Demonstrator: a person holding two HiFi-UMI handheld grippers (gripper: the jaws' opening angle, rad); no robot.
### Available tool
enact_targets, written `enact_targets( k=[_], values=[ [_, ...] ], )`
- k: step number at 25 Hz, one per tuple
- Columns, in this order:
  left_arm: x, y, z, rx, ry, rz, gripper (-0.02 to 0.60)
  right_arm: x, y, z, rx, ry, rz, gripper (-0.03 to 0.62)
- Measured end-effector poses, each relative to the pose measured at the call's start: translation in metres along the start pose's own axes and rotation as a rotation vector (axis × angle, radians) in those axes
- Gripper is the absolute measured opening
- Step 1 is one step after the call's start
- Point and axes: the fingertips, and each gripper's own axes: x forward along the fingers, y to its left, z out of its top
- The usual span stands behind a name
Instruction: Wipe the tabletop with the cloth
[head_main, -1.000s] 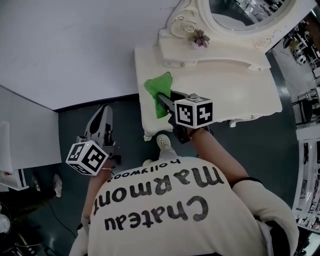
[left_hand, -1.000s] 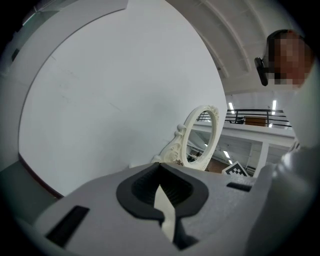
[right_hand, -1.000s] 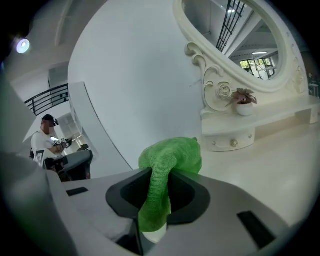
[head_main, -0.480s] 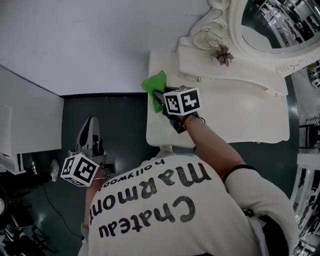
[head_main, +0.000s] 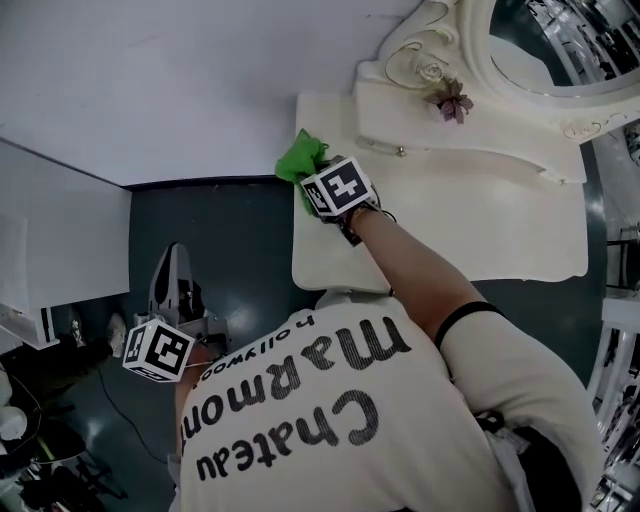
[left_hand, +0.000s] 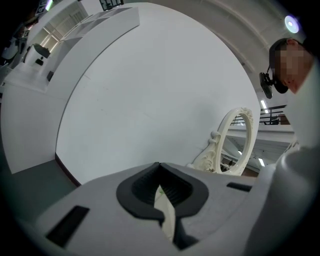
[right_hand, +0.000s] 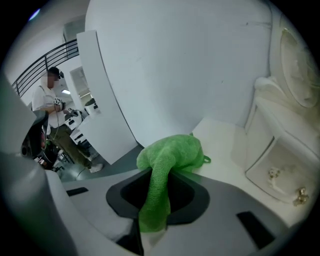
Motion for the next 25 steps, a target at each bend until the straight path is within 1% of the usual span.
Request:
enact_targets(
  k=[2,5,10,18,25],
  values=[
    [0.0,-0.003,-0.001,0.0,0.006,-0.01,0.008,0.0,0.0,-0.001,0.012,0.013,-0.003,0.094],
    [-0.001,-0.009,-0.001,0.006,0.013,-0.028,0.008,-0.001,-0.001,-0.002,-0.002,0.029,-0.026,0.094],
    [0.001,-0.014,0.0,0.011,0.013,-0.046,0.008,-0.005,-0.01,-0.009,0.005,0.042,-0.055,0.094],
    [0.006,-0.024,-0.007,0.009,0.037,-0.094,0.008,-0.031,-0.04,-0.029,0.094,0.035,-0.145,0.092],
    [0.019,-0.041,-0.012,0.014,0.063,-0.156,0.008,-0.066,-0.077,-0.056,0.194,0.019,-0.228,0.092]
  ],
)
